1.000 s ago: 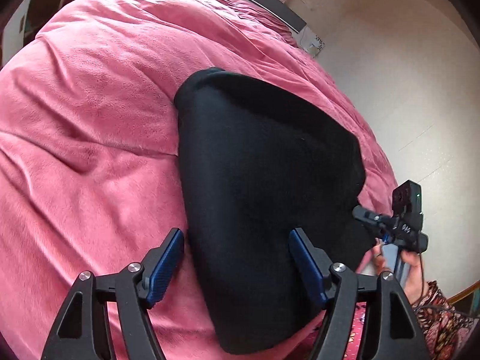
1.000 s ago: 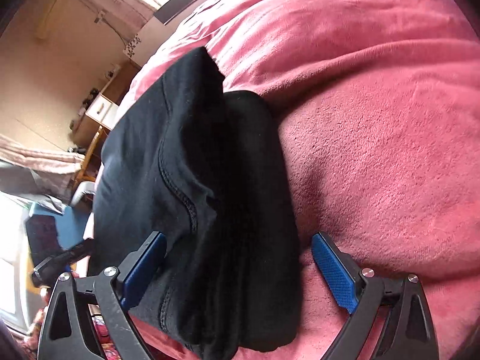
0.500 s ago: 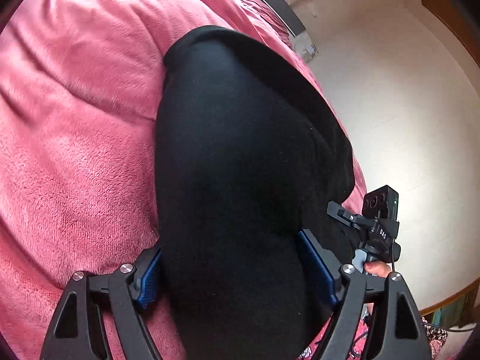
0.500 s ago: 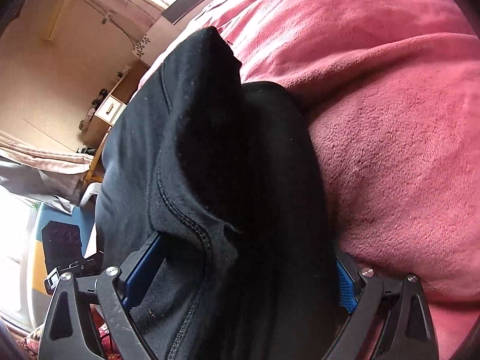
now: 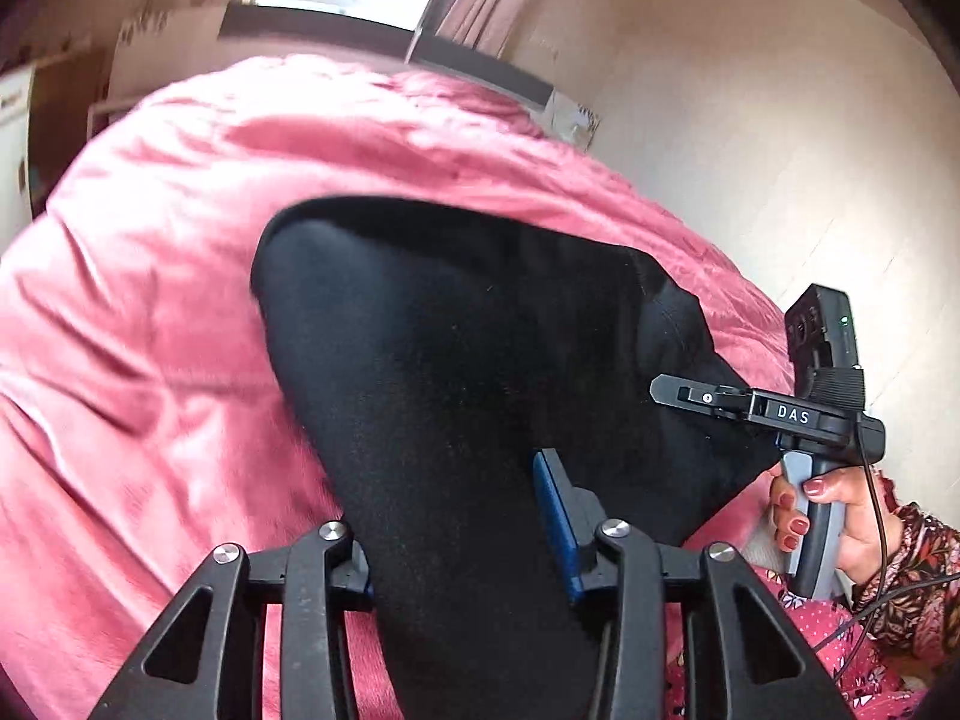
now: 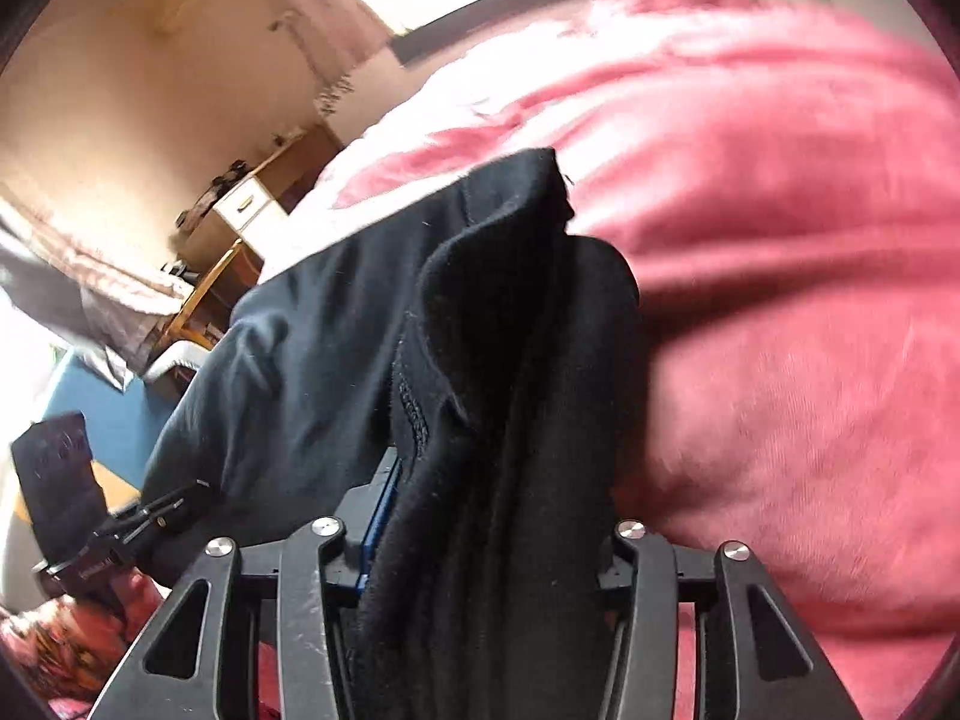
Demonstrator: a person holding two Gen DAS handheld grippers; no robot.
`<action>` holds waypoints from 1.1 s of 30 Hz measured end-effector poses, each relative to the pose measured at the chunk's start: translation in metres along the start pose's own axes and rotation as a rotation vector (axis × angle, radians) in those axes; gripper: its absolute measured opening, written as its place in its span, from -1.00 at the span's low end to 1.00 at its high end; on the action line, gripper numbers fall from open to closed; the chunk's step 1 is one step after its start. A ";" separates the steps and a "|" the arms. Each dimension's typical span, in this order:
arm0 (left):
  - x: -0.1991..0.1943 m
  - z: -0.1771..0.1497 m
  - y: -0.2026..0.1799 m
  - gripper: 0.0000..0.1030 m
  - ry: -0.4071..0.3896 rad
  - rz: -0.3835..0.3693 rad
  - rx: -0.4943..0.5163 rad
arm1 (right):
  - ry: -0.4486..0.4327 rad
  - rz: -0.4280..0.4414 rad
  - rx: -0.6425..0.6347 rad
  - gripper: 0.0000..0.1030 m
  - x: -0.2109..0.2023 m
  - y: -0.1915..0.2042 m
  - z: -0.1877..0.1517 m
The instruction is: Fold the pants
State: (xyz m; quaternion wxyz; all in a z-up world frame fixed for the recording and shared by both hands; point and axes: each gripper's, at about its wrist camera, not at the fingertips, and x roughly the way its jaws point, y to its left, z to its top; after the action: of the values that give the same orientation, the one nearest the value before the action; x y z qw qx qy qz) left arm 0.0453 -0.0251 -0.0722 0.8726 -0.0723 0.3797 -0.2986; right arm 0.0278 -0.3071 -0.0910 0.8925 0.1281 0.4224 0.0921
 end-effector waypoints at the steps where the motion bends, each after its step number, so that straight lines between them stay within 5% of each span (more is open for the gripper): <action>1: -0.003 0.004 -0.001 -0.19 -0.013 0.009 0.002 | -0.010 -0.002 -0.014 -0.10 -0.002 0.005 0.003; 7: -0.029 0.039 0.011 -0.22 -0.132 0.043 0.005 | -0.119 0.041 -0.075 -0.11 -0.007 0.036 0.029; 14: -0.021 0.095 0.025 -0.22 -0.193 0.139 0.036 | -0.179 0.070 -0.062 -0.11 0.033 0.043 0.089; 23: 0.058 0.142 0.095 -0.21 -0.089 0.220 -0.042 | -0.121 0.030 -0.050 -0.11 0.109 0.020 0.140; 25: 0.070 0.139 0.106 -0.17 -0.069 0.246 -0.040 | -0.095 0.003 0.002 0.04 0.130 0.007 0.139; 29: 0.084 0.127 0.120 0.16 -0.077 0.224 -0.064 | -0.148 0.014 0.115 0.36 0.150 -0.024 0.126; 33: 0.085 0.104 0.137 0.46 -0.115 0.206 -0.150 | -0.187 -0.019 0.054 0.50 0.150 -0.019 0.112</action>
State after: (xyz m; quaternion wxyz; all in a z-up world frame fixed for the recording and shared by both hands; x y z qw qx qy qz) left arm 0.2277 0.0267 -0.1004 0.9111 -0.1151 0.3557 -0.1737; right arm 0.2098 -0.3014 -0.1381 0.9251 0.1560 0.3410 0.0597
